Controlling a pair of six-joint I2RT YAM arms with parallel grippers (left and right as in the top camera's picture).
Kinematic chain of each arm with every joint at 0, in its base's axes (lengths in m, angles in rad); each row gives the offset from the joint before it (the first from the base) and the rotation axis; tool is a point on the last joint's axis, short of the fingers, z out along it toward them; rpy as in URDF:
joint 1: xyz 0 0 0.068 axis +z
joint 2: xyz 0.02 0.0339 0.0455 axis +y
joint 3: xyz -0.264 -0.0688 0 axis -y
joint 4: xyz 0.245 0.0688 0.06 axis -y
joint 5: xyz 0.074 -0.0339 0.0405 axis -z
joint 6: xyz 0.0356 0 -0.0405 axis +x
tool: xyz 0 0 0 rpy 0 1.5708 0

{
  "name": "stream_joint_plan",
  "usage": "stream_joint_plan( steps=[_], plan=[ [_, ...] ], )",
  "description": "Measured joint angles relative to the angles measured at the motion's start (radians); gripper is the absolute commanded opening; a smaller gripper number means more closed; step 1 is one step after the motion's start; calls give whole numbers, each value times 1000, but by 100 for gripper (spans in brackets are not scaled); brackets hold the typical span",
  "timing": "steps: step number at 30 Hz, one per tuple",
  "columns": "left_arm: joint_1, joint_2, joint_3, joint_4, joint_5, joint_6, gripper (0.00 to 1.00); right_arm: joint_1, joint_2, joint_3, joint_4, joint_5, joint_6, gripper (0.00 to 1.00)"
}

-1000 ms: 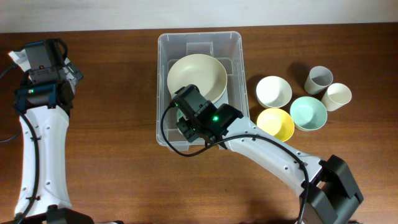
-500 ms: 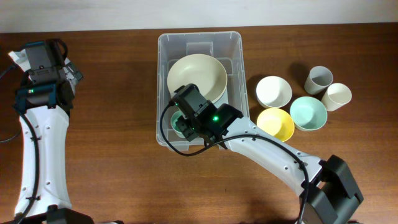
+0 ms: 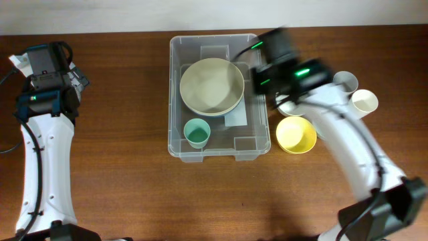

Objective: Pack container
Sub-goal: 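Withdraw the right gripper toward the cups at the right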

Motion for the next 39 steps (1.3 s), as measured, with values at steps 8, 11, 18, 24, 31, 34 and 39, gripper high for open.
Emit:
stream_joint_plan(
  steps=[8, 11, 18, 24, 31, 34, 39],
  plan=[
    [0, 0, 0, 0, 0, 0, 99, -456, -8, 10, -30, -26, 59, 48],
    [0, 0, 0, 0, 0, 0, 100, -571, 1, 10, -27, -56, 66, 48],
    [0, 0, 0, 0, 0, 0, 100, -693, 103, 11, 0, -93, 85, 49],
    [0, 0, 0, 0, 0, 0, 100, -701, 225, 11, 53, -103, 93, 49],
    [0, 0, 0, 0, 0, 0, 99, -707, 312, 11, 59, -106, 128, 49],
    [0, 0, 0, 0, 0, 0, 99, -717, 336, 11, 60, -107, 137, 49],
    [0, 0, 0, 0, 0, 0, 100, -730, 348, 11, 60, -107, 138, 49]
  ],
)
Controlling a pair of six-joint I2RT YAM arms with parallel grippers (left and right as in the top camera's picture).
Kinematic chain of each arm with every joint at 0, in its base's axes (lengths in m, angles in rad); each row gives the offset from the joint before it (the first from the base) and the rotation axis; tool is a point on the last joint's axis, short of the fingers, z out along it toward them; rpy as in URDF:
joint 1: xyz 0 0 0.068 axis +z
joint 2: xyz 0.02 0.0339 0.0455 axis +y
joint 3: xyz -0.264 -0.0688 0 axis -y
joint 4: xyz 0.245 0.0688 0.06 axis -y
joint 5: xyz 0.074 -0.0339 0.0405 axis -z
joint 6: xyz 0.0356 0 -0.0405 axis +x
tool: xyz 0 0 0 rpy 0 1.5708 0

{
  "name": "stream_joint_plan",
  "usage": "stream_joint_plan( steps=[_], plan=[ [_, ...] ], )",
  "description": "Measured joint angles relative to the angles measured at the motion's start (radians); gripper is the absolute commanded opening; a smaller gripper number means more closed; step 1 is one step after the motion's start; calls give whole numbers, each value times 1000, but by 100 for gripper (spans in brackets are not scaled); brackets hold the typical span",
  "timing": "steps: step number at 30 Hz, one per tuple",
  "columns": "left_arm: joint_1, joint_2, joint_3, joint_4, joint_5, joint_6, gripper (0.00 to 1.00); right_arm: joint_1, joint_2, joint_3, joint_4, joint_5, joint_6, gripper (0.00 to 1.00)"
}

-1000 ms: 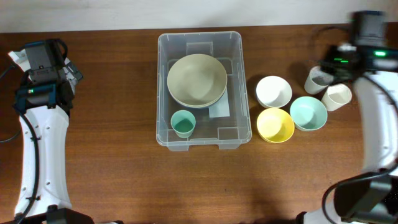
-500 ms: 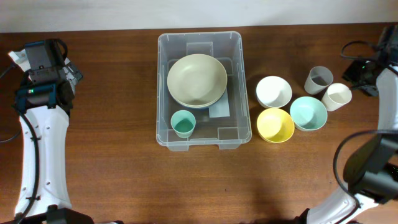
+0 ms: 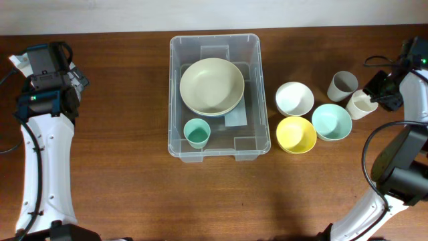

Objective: Pack container
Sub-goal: 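Withdraw the right gripper toward the cups at the right, then grasp the cream cup's rim with the right gripper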

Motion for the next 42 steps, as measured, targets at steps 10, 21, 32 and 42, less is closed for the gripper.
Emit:
stream_joint_plan(
  steps=[10, 21, 32, 42],
  plan=[
    [0, 0, 0, 0, 0, 0, 99, -1, 0, -11, -11, 0, 1, 49],
    [0, 0, 0, 0, 0, 0, 99, -1, 7, -130, 78, 0, 3, 45],
    [0, 0, 0, 0, 0, 0, 99, -1, 7, -136, 75, 0, 4, 45],
    [0, 0, 0, 0, 0, 0, 99, -1, 7, -194, 122, -1, 0, 4]
  ],
)
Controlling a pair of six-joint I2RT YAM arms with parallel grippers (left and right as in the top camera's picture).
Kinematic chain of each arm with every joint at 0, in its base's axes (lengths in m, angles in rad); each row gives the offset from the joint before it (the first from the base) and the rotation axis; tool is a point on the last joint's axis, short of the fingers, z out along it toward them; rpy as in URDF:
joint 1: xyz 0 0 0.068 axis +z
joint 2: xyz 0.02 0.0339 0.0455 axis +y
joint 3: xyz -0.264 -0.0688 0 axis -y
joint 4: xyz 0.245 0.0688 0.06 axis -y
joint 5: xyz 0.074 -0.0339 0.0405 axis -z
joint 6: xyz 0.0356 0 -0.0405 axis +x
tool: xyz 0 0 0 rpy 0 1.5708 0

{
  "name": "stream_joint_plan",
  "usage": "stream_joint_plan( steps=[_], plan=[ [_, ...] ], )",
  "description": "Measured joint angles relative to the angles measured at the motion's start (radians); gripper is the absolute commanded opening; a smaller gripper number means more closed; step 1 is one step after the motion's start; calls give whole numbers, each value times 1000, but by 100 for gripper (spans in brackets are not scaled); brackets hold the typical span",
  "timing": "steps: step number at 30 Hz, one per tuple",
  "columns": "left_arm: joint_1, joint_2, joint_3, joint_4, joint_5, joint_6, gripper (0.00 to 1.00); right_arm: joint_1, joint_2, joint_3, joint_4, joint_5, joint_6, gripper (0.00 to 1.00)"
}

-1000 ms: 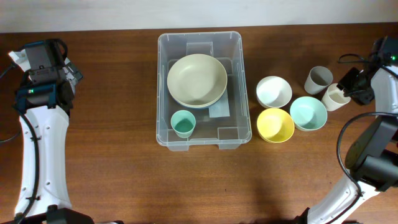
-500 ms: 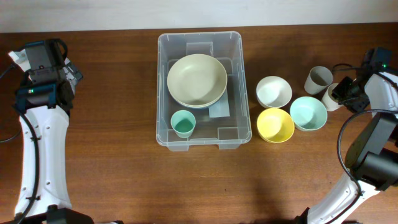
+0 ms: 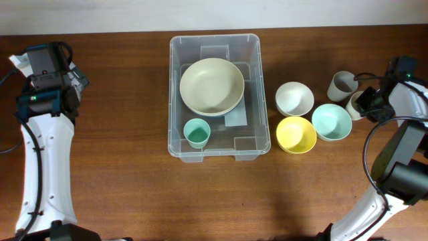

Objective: Pack container
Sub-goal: 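Grasp the cream cup's rim with the right gripper, then carry the cream cup into the container and place it on the green cup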

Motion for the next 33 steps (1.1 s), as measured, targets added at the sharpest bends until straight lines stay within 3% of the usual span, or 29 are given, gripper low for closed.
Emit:
stream_joint_plan(
  steps=[7, 13, 21, 26, 33],
  plan=[
    [0, 0, 0, 0, 0, 0, 100, -16, 0, 0, -38, -6, 7, 4],
    [0, 0, 0, 0, 0, 0, 99, -97, -10, 25, -181, -6, 5, 4],
    [0, 0, 0, 0, 0, 0, 99, -117, -176, 48, -213, -117, -77, 4],
    [0, 0, 0, 0, 0, 0, 99, -9, -288, 79, -217, -226, -147, 4],
    [0, 0, 0, 0, 0, 0, 99, 330, -370, 85, -214, -272, -210, 4]
  ],
)
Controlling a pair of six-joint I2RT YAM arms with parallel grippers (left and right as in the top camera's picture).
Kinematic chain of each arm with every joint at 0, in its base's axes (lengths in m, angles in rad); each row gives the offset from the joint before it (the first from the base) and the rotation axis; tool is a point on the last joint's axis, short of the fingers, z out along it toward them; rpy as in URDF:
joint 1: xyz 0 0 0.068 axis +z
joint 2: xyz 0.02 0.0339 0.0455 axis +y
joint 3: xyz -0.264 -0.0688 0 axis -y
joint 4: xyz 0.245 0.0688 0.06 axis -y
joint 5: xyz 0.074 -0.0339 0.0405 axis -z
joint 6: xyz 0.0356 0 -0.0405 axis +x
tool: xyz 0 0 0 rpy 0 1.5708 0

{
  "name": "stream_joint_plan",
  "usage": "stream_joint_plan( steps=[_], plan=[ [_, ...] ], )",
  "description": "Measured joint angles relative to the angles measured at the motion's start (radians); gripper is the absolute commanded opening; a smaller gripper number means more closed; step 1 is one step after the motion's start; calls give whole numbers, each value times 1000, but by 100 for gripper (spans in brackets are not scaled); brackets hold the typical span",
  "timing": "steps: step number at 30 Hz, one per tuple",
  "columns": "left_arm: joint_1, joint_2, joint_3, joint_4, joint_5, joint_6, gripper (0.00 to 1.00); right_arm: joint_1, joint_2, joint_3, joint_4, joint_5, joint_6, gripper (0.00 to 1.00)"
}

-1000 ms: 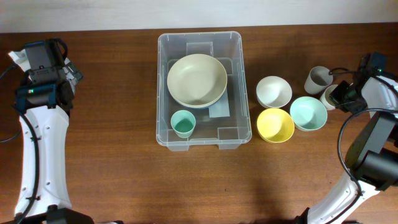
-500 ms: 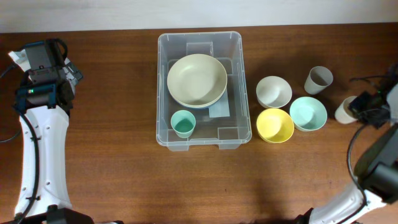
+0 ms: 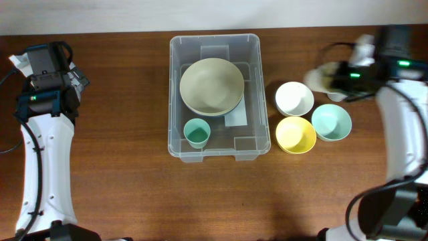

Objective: Pack container
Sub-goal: 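Carry the cream cup into the container and place it on the green cup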

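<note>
The clear plastic container [image 3: 257,144] sits at mid-table. It holds a large beige bowl [image 3: 211,86] and a small green cup [image 3: 196,132]. To its right stand a white bowl [image 3: 294,98], a yellow bowl [image 3: 296,134] and a pale green bowl [image 3: 331,122]. My right gripper [image 3: 328,78] hangs blurred above the table just right of the white bowl, apparently shut on a cream cup [image 3: 317,79]. The grey cup is mostly hidden under that arm. My left arm [image 3: 45,80] rests at the far left; its fingers cannot be made out.
The table's back edge runs along the top of the view, close behind the container. A pale flat sheet [image 3: 235,119] lies in the container beside the beige bowl.
The right gripper was at the cream cup at the far right; it now sits further left and higher, and the cream cup has left its spot and appears in the gripper.
The right arm was over the container's right side, blurred. Then it was out at the far right beside the cream and grey cups, then close against the cream cup. Now it is near the white bowl with the cup. The left arm never moved.
</note>
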Motion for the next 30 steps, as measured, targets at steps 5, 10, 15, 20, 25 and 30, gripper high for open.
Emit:
stream_joint_plan(
  steps=[5, 10, 15, 20, 25, 30],
  plan=[
    [0, 0, 0, 0, 0, 0, 99, 286, -3, 0, 44, 51, -23, 4],
    [0, 0, 0, 0, 0, 0, 99, 523, -1, 0, 111, 129, -30, 4],
    [0, 0, 0, 0, 0, 0, 99, 664, 30, 0, 141, 193, -32, 4],
    [0, 0, 0, 0, 0, 0, 100, 754, 114, 0, 172, 223, -33, 4],
    [0, 0, 0, 0, 0, 0, 99, 798, 184, 0, 179, 235, -33, 4],
    [0, 0, 0, 0, 0, 0, 99, 808, 207, 0, 179, 238, -33, 4]
  ],
)
